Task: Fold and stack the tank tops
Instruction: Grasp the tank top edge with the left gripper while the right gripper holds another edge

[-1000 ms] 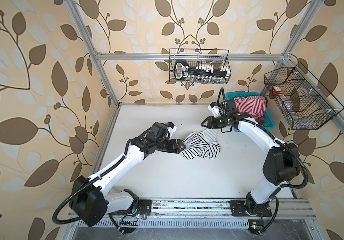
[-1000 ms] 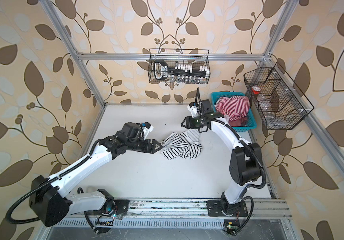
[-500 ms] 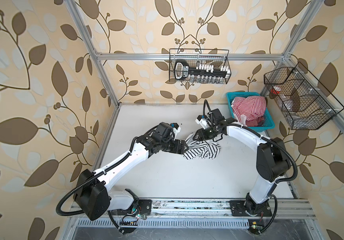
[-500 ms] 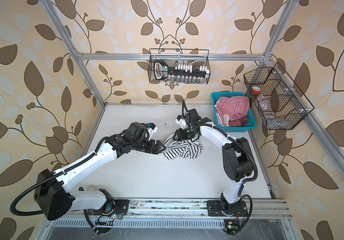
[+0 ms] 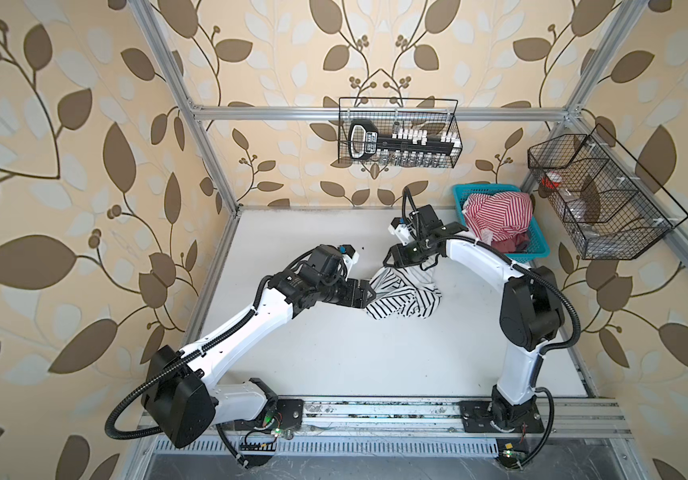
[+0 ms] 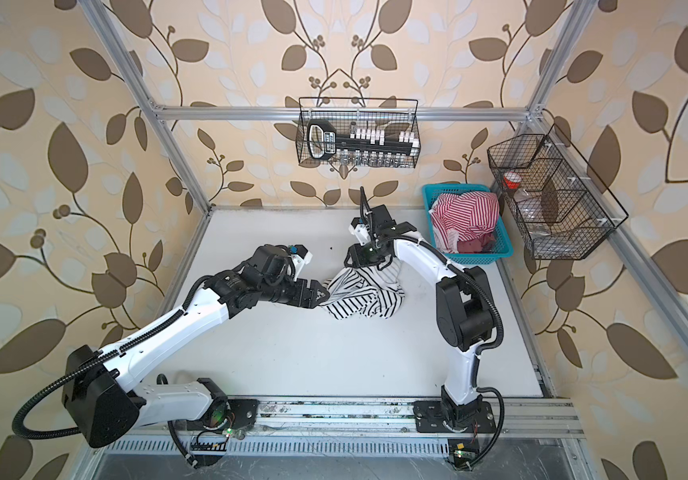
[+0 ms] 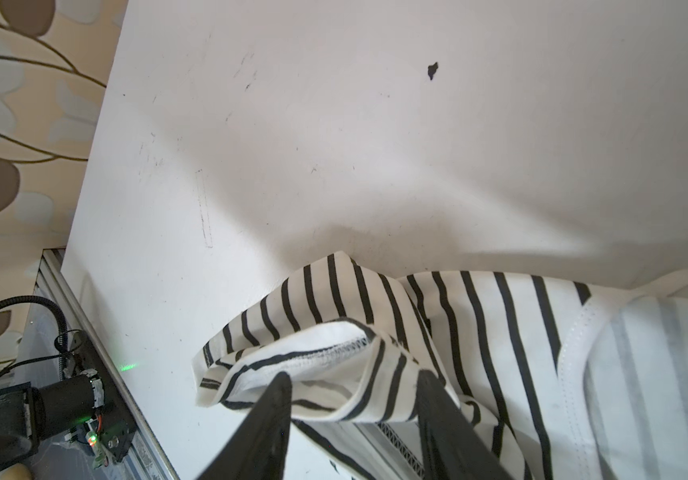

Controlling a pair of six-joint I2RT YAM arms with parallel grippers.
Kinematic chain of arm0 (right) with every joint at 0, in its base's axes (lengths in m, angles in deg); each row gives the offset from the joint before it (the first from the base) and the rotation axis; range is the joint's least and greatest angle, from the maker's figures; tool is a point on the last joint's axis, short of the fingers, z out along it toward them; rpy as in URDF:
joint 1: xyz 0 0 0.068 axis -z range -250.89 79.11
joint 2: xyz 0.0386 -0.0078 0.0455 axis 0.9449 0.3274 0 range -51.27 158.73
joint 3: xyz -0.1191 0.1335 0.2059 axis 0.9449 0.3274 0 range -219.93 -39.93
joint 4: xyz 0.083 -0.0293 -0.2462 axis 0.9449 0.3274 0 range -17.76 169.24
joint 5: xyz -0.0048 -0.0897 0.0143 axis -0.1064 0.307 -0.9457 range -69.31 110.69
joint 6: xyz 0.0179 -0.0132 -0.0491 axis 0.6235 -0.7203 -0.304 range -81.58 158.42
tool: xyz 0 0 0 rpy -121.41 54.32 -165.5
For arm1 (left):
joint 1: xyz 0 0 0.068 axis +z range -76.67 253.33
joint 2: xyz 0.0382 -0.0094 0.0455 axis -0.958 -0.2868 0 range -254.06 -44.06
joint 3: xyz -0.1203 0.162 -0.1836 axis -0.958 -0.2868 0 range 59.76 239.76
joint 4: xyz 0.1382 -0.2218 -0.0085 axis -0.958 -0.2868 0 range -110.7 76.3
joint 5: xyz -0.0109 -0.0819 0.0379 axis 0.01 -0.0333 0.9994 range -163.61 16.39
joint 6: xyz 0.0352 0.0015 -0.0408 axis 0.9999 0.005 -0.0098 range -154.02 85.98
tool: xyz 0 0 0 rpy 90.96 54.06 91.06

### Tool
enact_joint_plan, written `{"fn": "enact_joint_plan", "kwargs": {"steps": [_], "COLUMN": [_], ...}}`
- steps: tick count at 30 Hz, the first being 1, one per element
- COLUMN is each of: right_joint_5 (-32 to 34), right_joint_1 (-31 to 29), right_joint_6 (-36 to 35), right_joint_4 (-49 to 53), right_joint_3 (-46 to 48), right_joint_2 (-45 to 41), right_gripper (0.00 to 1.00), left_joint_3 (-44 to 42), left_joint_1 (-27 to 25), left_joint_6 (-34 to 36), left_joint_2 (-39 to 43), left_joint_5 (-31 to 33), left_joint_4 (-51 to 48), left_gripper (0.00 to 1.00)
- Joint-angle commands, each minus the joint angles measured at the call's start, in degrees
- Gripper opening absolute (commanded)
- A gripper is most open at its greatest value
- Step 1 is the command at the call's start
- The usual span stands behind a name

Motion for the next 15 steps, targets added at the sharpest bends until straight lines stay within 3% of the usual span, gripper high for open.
{"fn": "enact_joint_plan", "kwargs": {"steps": [1, 8, 10, 13, 15], "right_joint_5": [1.2, 2.1, 2.2, 2.5, 3.5], "right_joint_1": [-0.4, -0.7, -0.7, -0.8, -0.8], "right_joint_6": [-1.8, -2.4, -2.3, -2.1, -2.0], "right_joint_4": [4.7, 5.6, 5.7, 6.3, 7.0], "right_joint_3": [-1.8, -1.1, -1.2, -1.9, -3.0], "right_joint_2": [2.6, 3.5, 3.9, 3.8, 3.0], "right_gripper": [0.45, 0.39, 0.28, 0.02, 0.00], "left_joint_3": [-0.8, -1.3, -1.3, -1.2, -1.2], "left_joint_1": [-0.2, -0.1, -0.1, -0.1, -0.1], "left_joint_6": [-0.1, 0.1, 0.0, 0.2, 0.1], "left_joint_2": [1.7, 1.5, 1.4, 1.6, 1.8], "left_joint_5": [0.3, 0.3, 0.2, 0.3, 0.3], "left_joint_4": [0.0, 0.3, 0.1, 0.0, -0.1], "left_gripper": [0.86, 0.86, 0.86, 0.86, 0.86]}}
